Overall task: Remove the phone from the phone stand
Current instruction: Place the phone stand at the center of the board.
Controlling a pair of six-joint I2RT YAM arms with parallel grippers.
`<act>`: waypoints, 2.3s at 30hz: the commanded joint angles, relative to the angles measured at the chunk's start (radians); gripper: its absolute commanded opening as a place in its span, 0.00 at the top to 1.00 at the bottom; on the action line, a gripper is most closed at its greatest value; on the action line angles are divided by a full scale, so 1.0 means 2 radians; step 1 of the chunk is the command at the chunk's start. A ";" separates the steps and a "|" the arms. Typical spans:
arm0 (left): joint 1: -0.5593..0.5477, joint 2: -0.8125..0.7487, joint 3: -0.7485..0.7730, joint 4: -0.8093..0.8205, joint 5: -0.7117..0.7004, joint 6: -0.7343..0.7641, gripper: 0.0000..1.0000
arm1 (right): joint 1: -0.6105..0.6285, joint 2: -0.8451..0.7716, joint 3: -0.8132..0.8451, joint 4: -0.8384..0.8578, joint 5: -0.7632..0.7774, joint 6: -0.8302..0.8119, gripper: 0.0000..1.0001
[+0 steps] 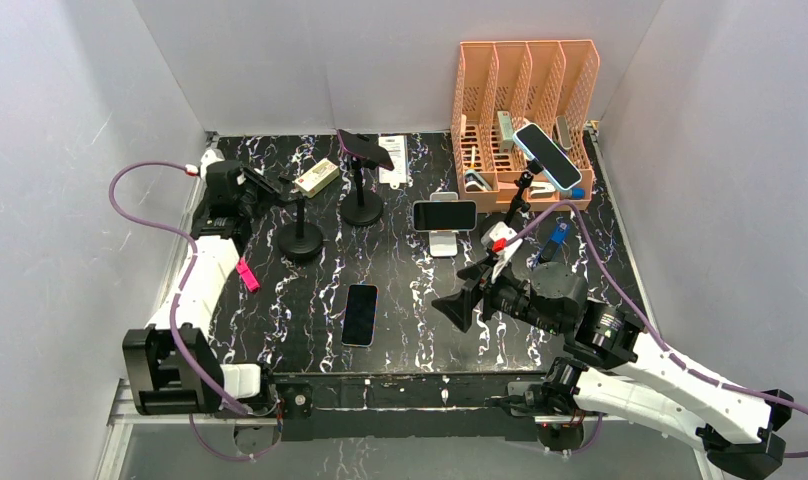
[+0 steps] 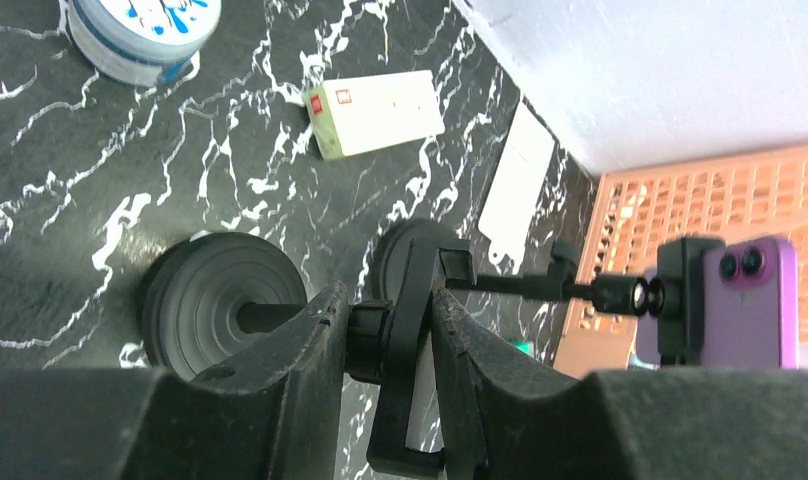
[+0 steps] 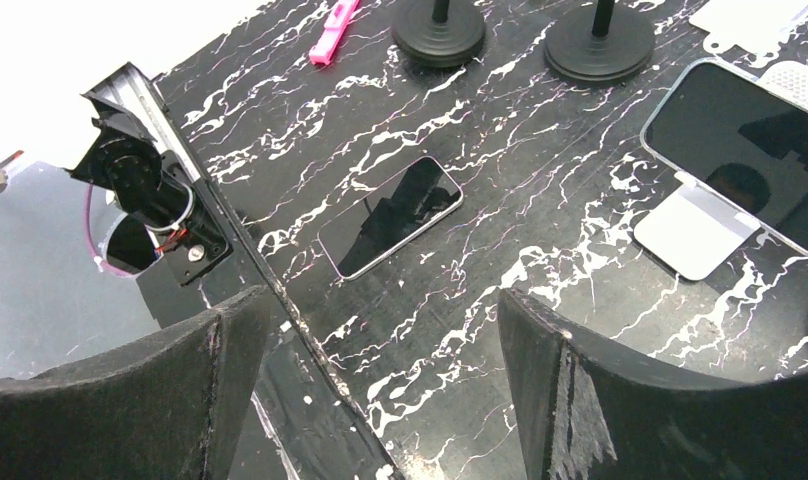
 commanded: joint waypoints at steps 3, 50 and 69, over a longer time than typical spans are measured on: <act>0.046 0.033 0.055 0.077 0.027 -0.031 1.00 | 0.001 -0.002 -0.006 0.019 -0.020 0.008 0.10; 0.087 0.031 0.020 0.009 -0.004 -0.015 0.46 | 0.002 -0.019 0.001 -0.015 0.006 0.008 0.10; -0.064 -0.132 -0.027 0.098 0.151 0.095 0.20 | 0.001 0.060 -0.001 0.037 0.224 0.040 0.02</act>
